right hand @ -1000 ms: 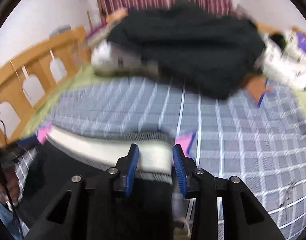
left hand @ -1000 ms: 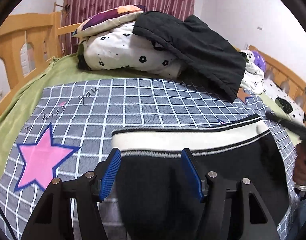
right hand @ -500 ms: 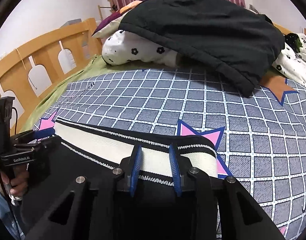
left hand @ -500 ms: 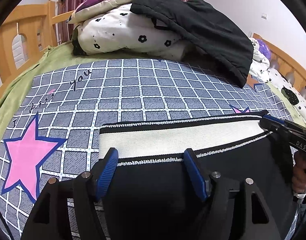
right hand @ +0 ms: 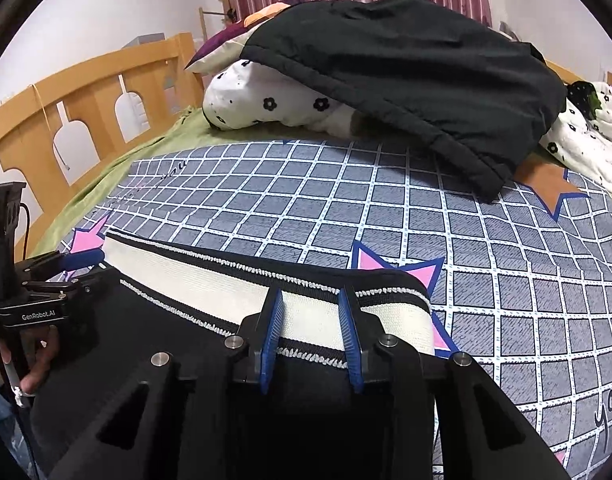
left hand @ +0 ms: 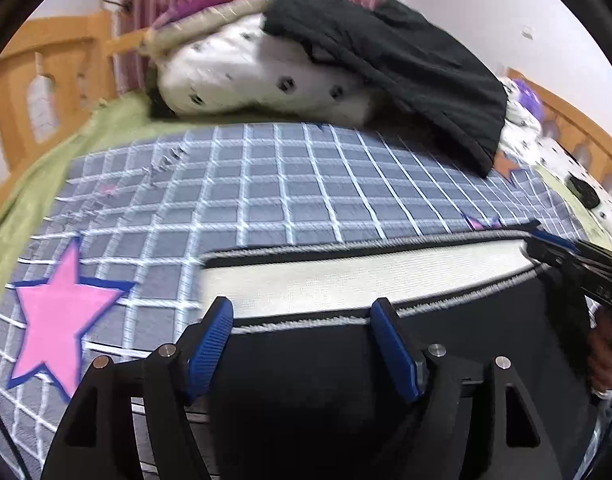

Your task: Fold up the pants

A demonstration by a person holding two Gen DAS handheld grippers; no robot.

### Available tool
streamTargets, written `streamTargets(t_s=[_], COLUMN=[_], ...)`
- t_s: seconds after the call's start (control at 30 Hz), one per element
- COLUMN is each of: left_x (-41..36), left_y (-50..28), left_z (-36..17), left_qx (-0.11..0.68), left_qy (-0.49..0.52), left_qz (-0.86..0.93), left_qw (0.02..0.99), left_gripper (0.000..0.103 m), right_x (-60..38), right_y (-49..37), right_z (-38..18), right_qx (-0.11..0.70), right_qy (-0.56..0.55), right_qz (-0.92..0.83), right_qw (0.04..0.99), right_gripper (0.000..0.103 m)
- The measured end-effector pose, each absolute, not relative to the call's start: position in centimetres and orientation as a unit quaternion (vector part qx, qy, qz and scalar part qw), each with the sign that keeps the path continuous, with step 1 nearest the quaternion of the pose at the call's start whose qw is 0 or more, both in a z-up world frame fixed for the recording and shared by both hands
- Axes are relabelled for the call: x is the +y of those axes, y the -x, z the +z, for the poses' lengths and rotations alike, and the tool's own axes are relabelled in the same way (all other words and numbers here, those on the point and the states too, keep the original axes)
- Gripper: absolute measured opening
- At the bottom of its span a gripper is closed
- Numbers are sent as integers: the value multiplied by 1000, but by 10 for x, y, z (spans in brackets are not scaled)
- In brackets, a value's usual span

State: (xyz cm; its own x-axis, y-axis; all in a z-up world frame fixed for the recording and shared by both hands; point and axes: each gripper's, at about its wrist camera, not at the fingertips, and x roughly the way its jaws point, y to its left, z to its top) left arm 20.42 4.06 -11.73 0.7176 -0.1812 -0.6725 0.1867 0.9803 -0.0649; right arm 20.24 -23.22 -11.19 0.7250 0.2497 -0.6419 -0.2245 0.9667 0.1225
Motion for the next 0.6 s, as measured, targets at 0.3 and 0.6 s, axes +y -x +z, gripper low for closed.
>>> streamTargets(t_s=[0.3, 0.6], left_x=[66, 62], left_y=[-224, -217], left_z=[-133, -131], left_qx=[393, 395], left_qy=[64, 66], left_qz=[-106, -108], left_qw=[911, 910], left_gripper=[82, 80], right_x=[-229, -239], right_y=[-203, -203], right_z=[-113, -116], right_qx=[346, 345], right_qy=[33, 2], right_qz=[80, 97], right_qw=[934, 934], right_gripper=[30, 30])
